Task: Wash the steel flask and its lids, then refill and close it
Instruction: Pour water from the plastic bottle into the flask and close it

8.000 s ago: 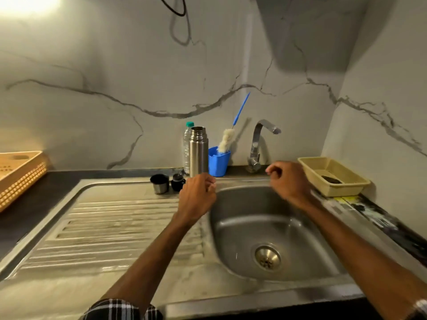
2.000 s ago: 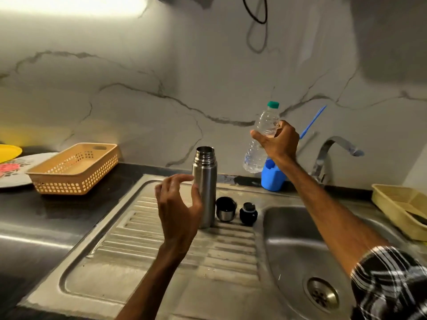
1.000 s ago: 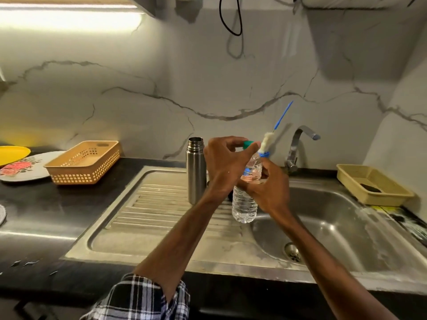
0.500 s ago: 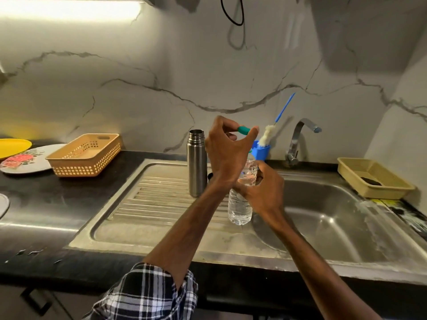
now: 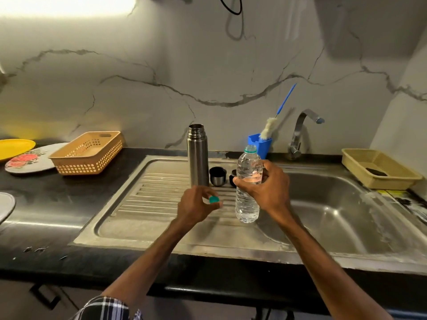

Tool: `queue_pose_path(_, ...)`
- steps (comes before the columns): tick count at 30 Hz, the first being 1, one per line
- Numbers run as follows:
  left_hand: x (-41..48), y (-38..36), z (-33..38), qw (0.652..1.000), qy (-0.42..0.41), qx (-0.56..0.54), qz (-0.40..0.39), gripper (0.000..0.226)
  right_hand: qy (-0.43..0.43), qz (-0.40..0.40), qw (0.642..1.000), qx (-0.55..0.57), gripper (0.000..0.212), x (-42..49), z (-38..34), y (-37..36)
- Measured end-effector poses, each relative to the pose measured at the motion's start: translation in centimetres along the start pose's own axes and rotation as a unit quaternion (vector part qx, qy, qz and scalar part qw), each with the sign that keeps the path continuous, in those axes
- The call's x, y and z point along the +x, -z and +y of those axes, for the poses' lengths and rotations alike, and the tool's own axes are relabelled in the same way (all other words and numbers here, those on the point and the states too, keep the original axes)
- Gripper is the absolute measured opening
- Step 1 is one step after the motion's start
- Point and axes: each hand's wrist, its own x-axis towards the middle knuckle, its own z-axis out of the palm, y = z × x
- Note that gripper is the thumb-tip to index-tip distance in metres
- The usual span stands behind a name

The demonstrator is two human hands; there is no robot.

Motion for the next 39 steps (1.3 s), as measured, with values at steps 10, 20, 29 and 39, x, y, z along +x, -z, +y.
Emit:
queue_pose_path(10, 1.1, -1.7, -0.9, 0.998, 0.044, 0.011, -0.044, 0.034, -0.006, -0.014, 1.0, 0.013, 0.058, -0.3, 1.4, 0.2)
queue_pose_path(20, 0.5, -1.7, -1.3, 0.999, 0.041, -0.017, 0.024, 0.042, -0.009, -0.028, 0.999, 0.015, 0.056, -0.2, 1.7, -0.2)
queue_pose_path(29, 6.2, 2.8, -0.5, 0.966, 0.052, -0.079, 0.241, 0.091, 0.016, -0.032, 0.999, 0.023, 0.061, 2.4, 0.5, 0.1)
queue_pose_path(39, 12.7, 2.5, -0.9, 0.973, 0.02, -0.144, 0.179, 0.078, 0.066, -0.043, 0.997, 0.002, 0.054, 7.6, -2.6, -1.0)
